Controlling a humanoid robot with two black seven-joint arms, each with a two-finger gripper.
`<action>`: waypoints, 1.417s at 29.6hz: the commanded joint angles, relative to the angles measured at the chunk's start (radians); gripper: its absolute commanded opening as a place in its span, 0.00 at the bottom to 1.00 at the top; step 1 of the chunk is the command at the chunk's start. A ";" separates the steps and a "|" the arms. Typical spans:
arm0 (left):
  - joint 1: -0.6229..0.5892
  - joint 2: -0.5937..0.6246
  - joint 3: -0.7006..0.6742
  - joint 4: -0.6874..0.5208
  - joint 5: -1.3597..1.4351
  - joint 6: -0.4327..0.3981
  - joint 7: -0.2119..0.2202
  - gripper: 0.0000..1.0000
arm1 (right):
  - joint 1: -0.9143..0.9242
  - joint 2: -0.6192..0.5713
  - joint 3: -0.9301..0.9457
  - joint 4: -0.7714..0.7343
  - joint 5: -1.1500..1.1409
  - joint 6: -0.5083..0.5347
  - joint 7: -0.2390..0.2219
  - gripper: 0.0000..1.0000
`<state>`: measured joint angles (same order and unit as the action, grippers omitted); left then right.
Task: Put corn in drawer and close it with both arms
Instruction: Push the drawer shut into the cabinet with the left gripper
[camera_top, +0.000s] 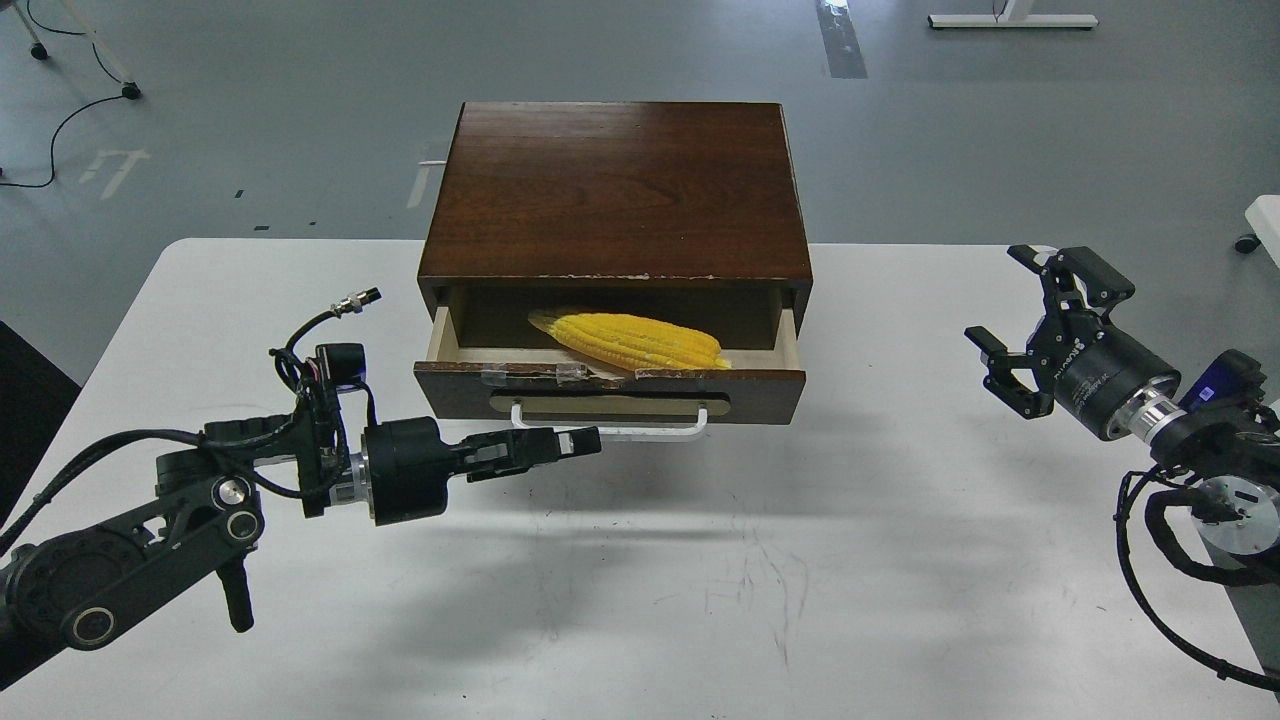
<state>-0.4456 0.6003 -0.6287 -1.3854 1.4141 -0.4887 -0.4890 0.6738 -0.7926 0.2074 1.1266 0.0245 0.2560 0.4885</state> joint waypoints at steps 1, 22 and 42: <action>0.001 0.000 0.001 0.003 0.000 0.000 0.000 0.00 | 0.000 -0.001 0.001 -0.002 0.000 0.000 0.000 0.97; -0.039 -0.031 0.001 0.062 0.000 0.000 0.000 0.00 | -0.010 -0.001 0.001 0.004 0.000 0.000 0.000 0.97; -0.085 -0.065 0.000 0.132 -0.001 0.000 0.000 0.00 | -0.022 -0.002 0.001 0.004 0.000 0.000 0.000 0.97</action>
<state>-0.5170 0.5426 -0.6290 -1.2661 1.4128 -0.4887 -0.4885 0.6531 -0.7946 0.2087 1.1316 0.0246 0.2562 0.4889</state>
